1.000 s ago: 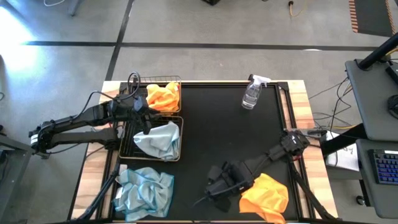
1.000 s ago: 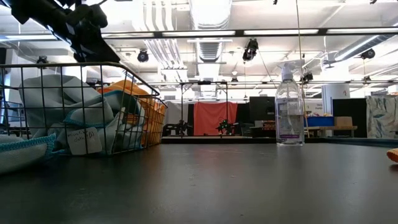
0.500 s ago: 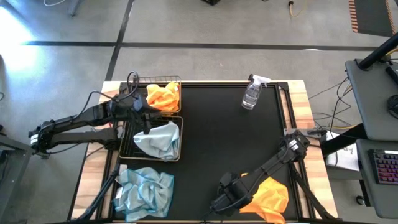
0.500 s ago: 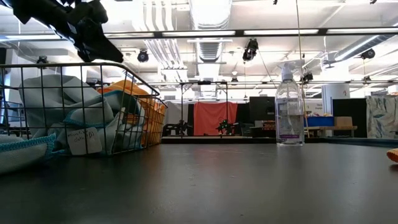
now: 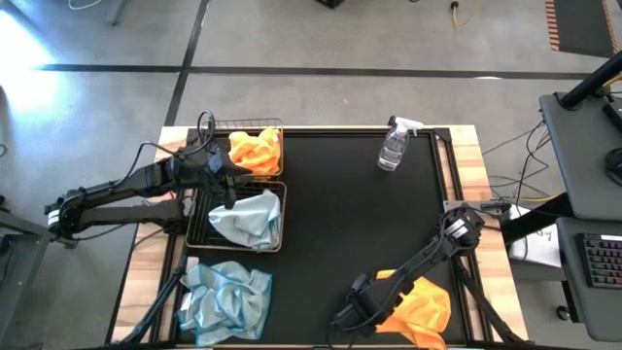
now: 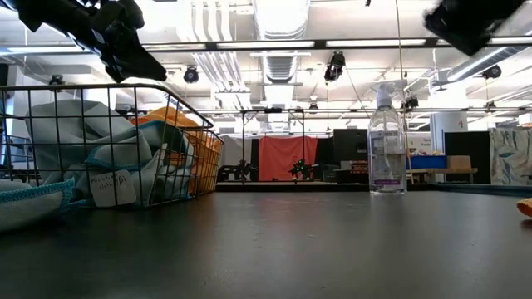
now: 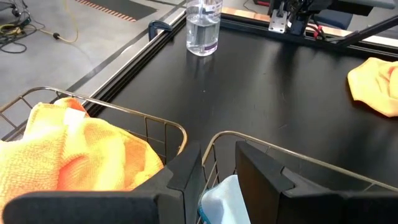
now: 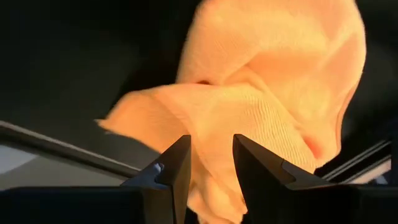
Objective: Sort microfiber towel by color & place in baskets
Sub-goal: Put the yellow towel into the top wire basket
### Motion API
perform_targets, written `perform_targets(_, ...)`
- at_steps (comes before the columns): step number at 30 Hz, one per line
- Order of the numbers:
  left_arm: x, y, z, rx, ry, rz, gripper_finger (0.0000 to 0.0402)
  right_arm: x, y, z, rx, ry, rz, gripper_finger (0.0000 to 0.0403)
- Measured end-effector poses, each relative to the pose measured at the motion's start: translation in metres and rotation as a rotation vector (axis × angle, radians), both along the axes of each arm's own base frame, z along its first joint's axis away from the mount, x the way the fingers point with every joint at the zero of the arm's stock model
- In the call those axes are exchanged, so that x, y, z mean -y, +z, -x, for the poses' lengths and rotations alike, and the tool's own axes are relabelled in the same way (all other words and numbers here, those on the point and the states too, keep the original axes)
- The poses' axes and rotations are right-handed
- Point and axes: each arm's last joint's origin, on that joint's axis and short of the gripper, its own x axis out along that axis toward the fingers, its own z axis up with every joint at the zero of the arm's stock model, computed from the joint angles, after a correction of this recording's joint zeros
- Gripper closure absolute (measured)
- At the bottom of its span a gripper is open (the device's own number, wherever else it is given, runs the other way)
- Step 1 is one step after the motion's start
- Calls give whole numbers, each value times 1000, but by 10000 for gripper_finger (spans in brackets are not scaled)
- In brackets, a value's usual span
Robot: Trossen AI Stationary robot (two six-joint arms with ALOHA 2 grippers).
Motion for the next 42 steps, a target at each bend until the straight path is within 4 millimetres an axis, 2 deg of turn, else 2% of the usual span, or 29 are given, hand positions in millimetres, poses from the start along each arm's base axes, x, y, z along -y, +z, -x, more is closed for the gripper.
perform_targets(9, 0, -2, 0, -8, 0, 3, 318, 7, -24, 11, -66, 57, 22, 289)
perform_targets(19, 0, -7, 0, -23, 0, 9, 318, 10, -56, 16, -26, 112, -39, 289)
perform_targets(24, 0, -7, 0, -23, 0, 9, 318, 12, -65, 19, -14, 118, -58, 289)
perform_targets(31, 0, -7, 0, -23, -1, 9, 318, 13, -68, 19, -5, 157, -67, 291)
perform_targets(36, 0, -7, 0, -23, 0, 9, 318, 12, -69, 19, 1, 158, -70, 315)
perform_targets(42, 0, -7, 0, -23, 0, 9, 318, 12, -70, 18, 0, 161, -93, 378)
